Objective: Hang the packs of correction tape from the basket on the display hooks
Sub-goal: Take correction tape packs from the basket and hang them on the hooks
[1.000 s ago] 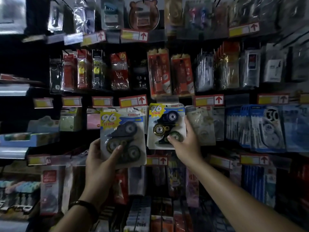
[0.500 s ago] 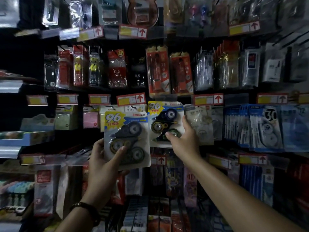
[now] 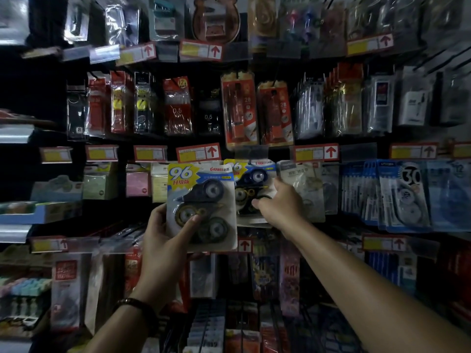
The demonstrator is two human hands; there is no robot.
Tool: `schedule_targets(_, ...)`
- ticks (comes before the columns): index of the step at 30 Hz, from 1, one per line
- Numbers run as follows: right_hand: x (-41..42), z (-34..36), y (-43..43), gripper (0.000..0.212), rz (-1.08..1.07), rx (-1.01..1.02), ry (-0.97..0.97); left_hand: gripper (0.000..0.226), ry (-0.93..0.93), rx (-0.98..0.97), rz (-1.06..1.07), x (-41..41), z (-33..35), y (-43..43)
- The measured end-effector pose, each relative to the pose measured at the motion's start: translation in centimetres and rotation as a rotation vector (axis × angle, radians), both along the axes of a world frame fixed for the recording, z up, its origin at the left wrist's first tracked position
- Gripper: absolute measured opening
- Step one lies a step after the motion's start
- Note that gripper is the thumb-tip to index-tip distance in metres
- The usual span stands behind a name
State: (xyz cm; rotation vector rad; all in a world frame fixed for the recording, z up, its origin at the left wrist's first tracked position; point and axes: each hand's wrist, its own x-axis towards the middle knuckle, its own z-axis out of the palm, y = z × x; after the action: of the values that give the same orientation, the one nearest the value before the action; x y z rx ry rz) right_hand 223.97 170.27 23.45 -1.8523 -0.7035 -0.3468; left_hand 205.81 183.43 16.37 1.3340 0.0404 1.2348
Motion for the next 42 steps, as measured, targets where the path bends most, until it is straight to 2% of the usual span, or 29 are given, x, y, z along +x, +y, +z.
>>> schedule_targets(7, 0.4, -1.4, 1.3, 0.097, 0.001, -0.120, -0.047, 0.043, 0.057, -0.024, -0.004, 1.1, 0.0, -0.2)
schedule_targets(9, 0.6, -1.6, 1.1, 0.095, -0.015, -0.115, -0.085, 0.043, 0.068, -0.021, -0.002, 1.4, 0.1, -0.2)
schedule_targets(14, 0.4, -2.1, -0.6, 0.063, -0.084, -0.191, -0.205, 0.040, 0.111, -0.006, -0.017, 2.6, 0.3, -0.8)
schedule_targets(17, -0.2, -1.9, -1.7, 0.056, -0.066, -0.164, -0.256, 0.035, 0.099, -0.021, -0.045, 3.5, 0.8, -1.5)
schedule_targets(23, -0.8, -2.5, -2.7, 0.068, 0.243, -0.045, -0.118, 0.034, 0.139, 0.000, -0.046, 6.0, 1.2, -2.0)
schedule_targets(30, 1.6, -3.2, -1.8, 0.086, 0.227, 0.039, -0.153, 0.060, 0.150, 0.105, -0.052, 8.8, 1.5, -1.2)
schedule_targets(34, 2.1, -2.9, -1.8, 0.085, 0.207, 0.082, -0.166, 0.063, 0.143, 0.253, 0.069, 9.2, 2.3, -0.8)
schedule_targets(42, 2.3, -1.9, -1.6, 0.085, 0.169, 0.050, -0.191, 0.076, 0.271, 0.369, 0.283, 9.9, 3.5, 0.3)
